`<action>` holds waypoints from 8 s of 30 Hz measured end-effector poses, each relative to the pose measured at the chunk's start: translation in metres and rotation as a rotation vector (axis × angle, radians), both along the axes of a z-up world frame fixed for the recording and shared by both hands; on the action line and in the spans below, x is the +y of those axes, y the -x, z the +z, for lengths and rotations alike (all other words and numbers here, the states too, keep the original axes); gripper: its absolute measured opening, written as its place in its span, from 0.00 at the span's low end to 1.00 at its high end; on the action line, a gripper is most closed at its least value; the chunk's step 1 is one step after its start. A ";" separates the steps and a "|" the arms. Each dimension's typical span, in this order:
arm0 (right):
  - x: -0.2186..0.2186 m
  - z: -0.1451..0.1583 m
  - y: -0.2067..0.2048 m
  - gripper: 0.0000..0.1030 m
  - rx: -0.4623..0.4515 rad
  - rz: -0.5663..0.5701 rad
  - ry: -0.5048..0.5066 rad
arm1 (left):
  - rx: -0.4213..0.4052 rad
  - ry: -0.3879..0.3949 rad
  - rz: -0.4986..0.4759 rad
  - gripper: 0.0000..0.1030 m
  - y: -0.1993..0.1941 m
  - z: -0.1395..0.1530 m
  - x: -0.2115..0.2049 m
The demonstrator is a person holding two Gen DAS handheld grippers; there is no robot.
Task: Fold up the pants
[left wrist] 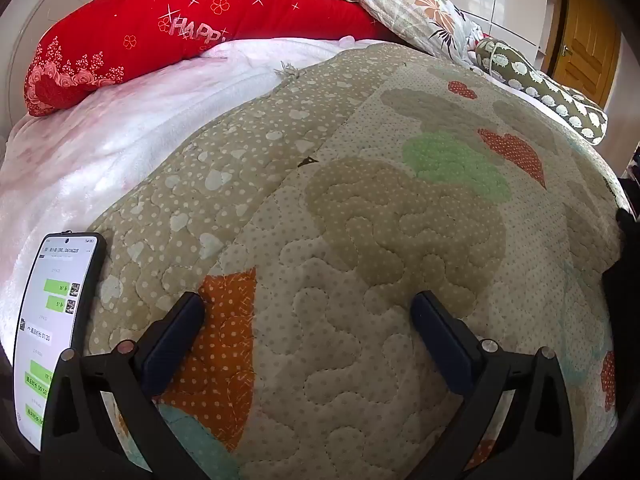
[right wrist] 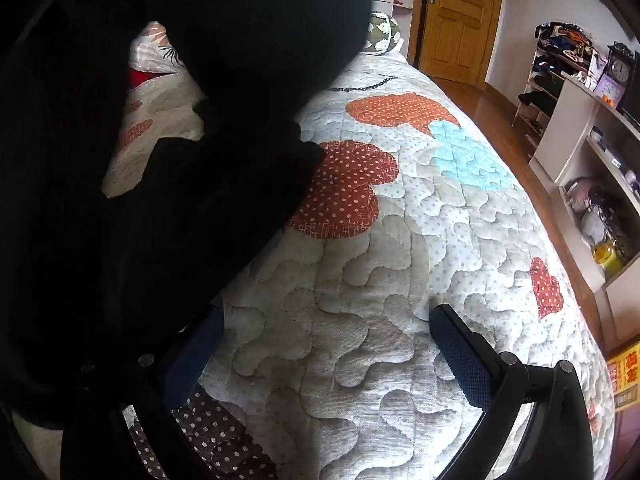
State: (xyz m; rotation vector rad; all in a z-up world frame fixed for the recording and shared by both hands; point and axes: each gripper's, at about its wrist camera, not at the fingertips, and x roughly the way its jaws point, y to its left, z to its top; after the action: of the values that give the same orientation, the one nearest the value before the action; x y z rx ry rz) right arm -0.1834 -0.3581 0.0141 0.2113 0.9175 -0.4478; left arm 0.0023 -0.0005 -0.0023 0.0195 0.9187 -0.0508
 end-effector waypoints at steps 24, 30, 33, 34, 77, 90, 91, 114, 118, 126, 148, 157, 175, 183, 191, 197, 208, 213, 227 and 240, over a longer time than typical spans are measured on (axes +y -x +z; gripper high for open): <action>-0.007 -0.001 -0.001 1.00 -0.002 0.001 0.004 | 0.067 -0.032 -0.027 1.00 0.001 0.009 0.001; 0.000 0.016 0.010 1.00 0.005 0.005 -0.048 | -0.012 -0.009 -0.074 1.00 0.034 0.048 -0.004; 0.009 0.037 0.023 1.00 -0.071 -0.001 -0.074 | -0.085 -0.014 -0.125 1.00 0.052 0.075 -0.011; 0.013 0.044 0.024 1.00 -0.094 0.003 -0.064 | -0.095 -0.001 -0.139 1.00 0.055 0.083 -0.014; 0.065 0.081 0.008 0.99 -0.210 0.163 0.001 | -0.116 0.052 -0.267 1.00 0.080 0.096 -0.062; -0.017 0.038 0.003 0.86 -0.179 0.029 -0.154 | 0.035 0.150 -0.156 1.00 0.033 0.047 -0.024; -0.020 0.034 0.001 0.85 -0.177 0.027 -0.166 | 0.045 0.161 -0.147 1.00 0.029 0.043 -0.022; -0.047 0.046 0.003 0.07 -0.332 0.019 -0.297 | 0.080 0.292 -0.187 0.17 0.003 0.041 -0.030; -0.047 0.072 0.056 0.07 -0.368 -0.002 -0.248 | 0.047 0.309 -0.184 0.16 0.027 0.063 -0.012; -0.040 0.048 0.141 0.07 -0.203 -0.051 -0.214 | 0.086 0.214 -0.152 0.17 0.081 0.048 0.015; -0.084 0.019 0.082 0.15 -0.161 -0.042 -0.212 | -0.034 0.164 -0.041 0.52 0.098 0.079 0.053; -0.086 0.015 0.090 0.16 -0.083 -0.089 -0.126 | -0.020 0.151 -0.117 0.68 0.097 0.068 0.022; -0.014 0.017 0.042 0.40 -0.042 0.168 -0.126 | 0.091 0.067 -0.157 0.74 0.085 0.033 0.011; -0.059 0.070 -0.006 0.57 -0.161 0.167 -0.111 | 0.045 0.122 -0.221 0.83 0.034 0.071 0.007; -0.112 0.071 -0.119 0.64 -0.127 0.170 -0.147 | 0.077 0.175 -0.298 0.83 -0.069 0.074 -0.032; -0.136 0.049 -0.177 0.69 -0.086 0.171 -0.193 | 0.149 0.149 -0.425 0.83 -0.128 0.055 -0.071; -0.129 0.022 -0.212 0.11 -0.021 0.264 -0.231 | 0.121 -0.138 -0.609 0.72 -0.144 0.026 -0.126; -0.110 0.076 -0.184 0.08 -0.147 0.307 -0.131 | 0.104 -0.118 -0.602 0.21 -0.139 0.038 -0.120; -0.011 0.162 0.058 0.06 -0.361 0.554 0.183 | -0.031 0.075 -0.609 0.03 0.028 0.122 -0.011; -0.028 0.062 0.151 0.32 -0.174 0.367 -0.164 | 0.132 0.103 -0.477 0.04 0.091 0.067 0.032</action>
State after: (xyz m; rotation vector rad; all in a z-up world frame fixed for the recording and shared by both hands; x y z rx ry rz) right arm -0.3342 -0.3866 0.0763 0.2219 0.8007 -0.0129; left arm -0.0890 0.0311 0.0644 0.1406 1.0258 -0.5479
